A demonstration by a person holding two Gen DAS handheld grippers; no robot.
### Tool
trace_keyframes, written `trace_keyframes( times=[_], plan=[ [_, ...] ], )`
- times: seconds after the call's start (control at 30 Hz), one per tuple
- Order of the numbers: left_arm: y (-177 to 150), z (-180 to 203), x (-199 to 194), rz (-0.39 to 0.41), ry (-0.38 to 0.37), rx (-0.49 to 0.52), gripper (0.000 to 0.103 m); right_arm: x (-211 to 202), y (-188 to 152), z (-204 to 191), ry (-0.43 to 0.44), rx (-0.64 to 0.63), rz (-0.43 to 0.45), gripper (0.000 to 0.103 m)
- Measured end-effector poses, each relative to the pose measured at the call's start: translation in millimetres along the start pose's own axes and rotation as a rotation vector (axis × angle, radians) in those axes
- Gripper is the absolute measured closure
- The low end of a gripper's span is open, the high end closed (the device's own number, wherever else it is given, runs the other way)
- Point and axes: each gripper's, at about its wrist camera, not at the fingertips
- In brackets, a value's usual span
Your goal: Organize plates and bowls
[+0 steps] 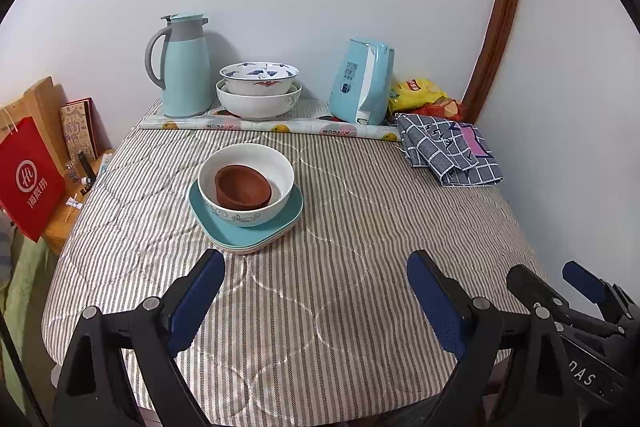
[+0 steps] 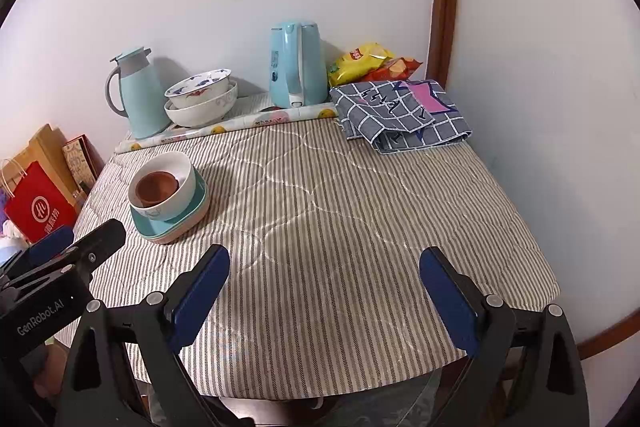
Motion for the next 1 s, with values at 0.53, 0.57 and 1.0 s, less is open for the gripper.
trace_keyframes(
  times=[0.53,0.57,1.0],
  plan=[
    [-0.6,1.3,-0.6,0.0,-0.002,0.001,0.01,-3.2,-0.4,1.9,0.001,0.006,0.005,0.008],
    [-0.5,1.1,-0.5,0.0,-0.001,0.002,0.01,-3.0,-0.2,2.2,0.0,0.006,0.005,0.008],
    [-0.1,0.9,-2.2,0.001,0.003,0.001,0.01,-4.1,-0.4,0.9,0.001,0.001,0.008,0.008]
  ],
)
Point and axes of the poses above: each gripper's, at about its wrist camera, not at the fingertips, and x roughly the way its jaws point, z to its right, y to its top, and after that the axes turned 10 degrees about z, right-handed
